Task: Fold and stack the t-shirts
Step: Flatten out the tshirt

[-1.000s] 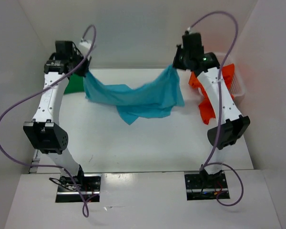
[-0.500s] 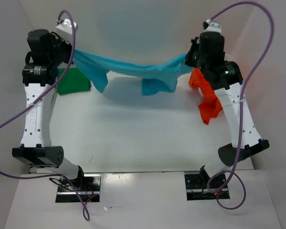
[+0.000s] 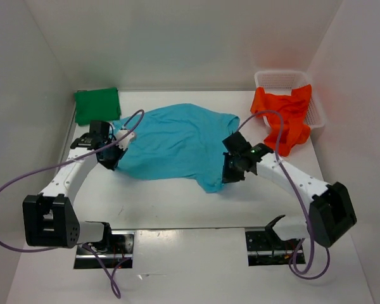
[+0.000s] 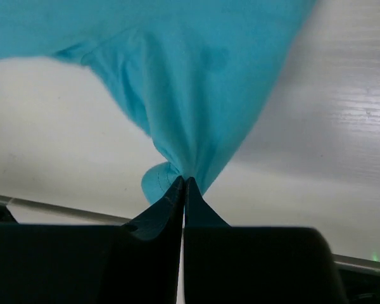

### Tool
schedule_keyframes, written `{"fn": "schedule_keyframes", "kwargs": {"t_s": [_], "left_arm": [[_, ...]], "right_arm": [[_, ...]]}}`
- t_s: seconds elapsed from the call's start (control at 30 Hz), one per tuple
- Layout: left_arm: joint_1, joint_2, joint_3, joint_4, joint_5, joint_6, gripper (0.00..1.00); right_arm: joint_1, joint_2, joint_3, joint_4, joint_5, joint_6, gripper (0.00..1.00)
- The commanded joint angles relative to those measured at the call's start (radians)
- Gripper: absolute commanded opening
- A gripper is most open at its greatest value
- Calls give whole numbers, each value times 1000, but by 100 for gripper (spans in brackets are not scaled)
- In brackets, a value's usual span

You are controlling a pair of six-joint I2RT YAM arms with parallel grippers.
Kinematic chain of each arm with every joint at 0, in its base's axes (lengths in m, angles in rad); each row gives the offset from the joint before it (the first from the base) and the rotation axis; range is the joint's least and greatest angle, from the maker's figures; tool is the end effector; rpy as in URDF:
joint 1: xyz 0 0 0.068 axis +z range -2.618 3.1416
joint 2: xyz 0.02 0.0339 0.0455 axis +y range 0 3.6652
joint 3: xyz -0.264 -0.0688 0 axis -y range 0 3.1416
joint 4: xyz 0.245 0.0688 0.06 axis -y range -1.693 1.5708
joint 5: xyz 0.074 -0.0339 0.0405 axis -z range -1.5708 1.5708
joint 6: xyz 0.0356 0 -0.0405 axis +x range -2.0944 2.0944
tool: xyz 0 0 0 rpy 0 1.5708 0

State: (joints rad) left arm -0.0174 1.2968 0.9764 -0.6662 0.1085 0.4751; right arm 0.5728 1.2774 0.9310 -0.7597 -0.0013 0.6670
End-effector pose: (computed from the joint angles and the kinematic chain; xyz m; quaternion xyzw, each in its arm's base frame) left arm 0.2602 -0.0084 0.2562 0.2482 0.9236 0.0147 0.2918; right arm 0.2047 0.1321 0.2415 0.0457 0.9721 0.1343 0.1871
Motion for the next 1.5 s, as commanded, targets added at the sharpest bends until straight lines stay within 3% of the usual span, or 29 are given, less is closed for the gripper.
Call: {"fn": "schedule_keyframes", "kwargs": {"t_s": [0.0,0.03,0.1,0.13,0.17,0.2,0.23,0.27,0.33,0.4,0.47,0.6,0.83,1.0,1.07,1.23,1.47], "left_arm": [[4,27,36,43,8,40,0],[4,54,80,43,8,40,0],[4,146,209,54,1,11,0],[4,172,390,66,-12,-3,0],[4,214,495,66,-26,-35,0],[4,226,599,86,-39,-52,0],[4,226,696,102,-39,-67,0],[13,226,866,120,-40,-93,0],[23,257,1029,116,-49,-122,0],[37,257,1169,93,0,-167,0],[37,257,1183,74,28,-167,0],[37,194,1046,51,91,-133,0],[27,0,583,30,51,-9,0],[2,-92,172,39,-3,92,0],[2,-106,79,62,-39,109,0],[2,-142,-119,73,-40,168,0],[13,-240,-220,40,-82,177,0]], "right_arm": [[-43,55,70,113,-42,18,0],[-72,135,128,97,-19,-27,0],[-168,225,410,5,65,-157,0],[-195,268,534,-36,96,-188,0],[-217,339,803,-73,127,-216,0],[-241,365,939,-129,206,-254,0],[-241,384,1188,-150,259,-270,0],[-241,413,1297,-177,315,-282,0],[-231,422,1493,-187,446,-291,0],[-231,396,1505,-176,474,-303,0],[-231,352,1416,-165,463,-314,0],[-194,226,1135,-113,454,-323,0],[-123,-55,634,-104,367,-181,0],[-102,-161,234,-66,164,-69,0],[-53,-174,108,-37,109,-3,0],[117,-99,43,-24,118,92,0],[150,27,54,-13,101,83,0]]}}
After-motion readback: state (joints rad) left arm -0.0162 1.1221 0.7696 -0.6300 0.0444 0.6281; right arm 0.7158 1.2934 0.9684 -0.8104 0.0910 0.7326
